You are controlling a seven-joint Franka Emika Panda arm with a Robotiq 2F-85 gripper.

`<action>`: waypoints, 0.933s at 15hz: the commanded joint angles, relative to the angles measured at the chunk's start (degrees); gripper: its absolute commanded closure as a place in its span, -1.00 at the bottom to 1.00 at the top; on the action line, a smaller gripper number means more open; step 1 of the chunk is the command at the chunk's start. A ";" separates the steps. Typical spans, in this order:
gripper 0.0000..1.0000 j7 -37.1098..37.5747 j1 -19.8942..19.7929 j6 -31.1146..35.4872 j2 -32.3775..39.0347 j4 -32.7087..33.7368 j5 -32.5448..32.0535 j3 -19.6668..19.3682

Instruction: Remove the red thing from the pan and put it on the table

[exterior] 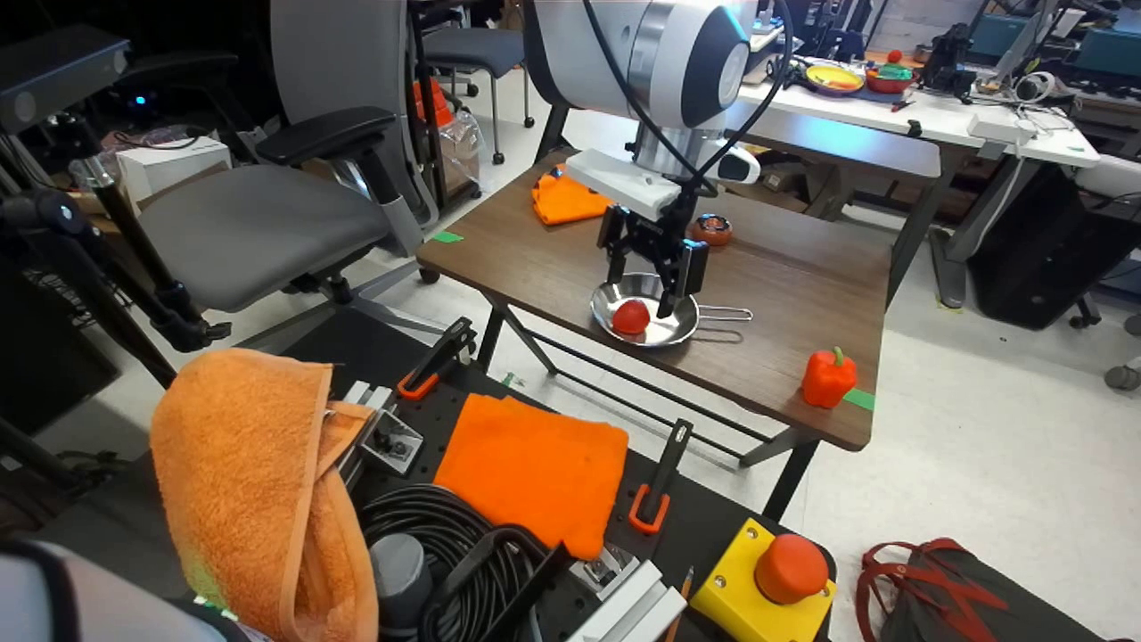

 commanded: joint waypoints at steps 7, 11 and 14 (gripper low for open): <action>0.03 2.89 0.48 -3.37 1.30 1.51 2.39 -1.02; 0.57 3.45 -0.39 -6.56 1.00 2.39 5.06 -0.64; 0.58 1.52 -2.68 -8.68 -2.33 2.27 9.14 -0.04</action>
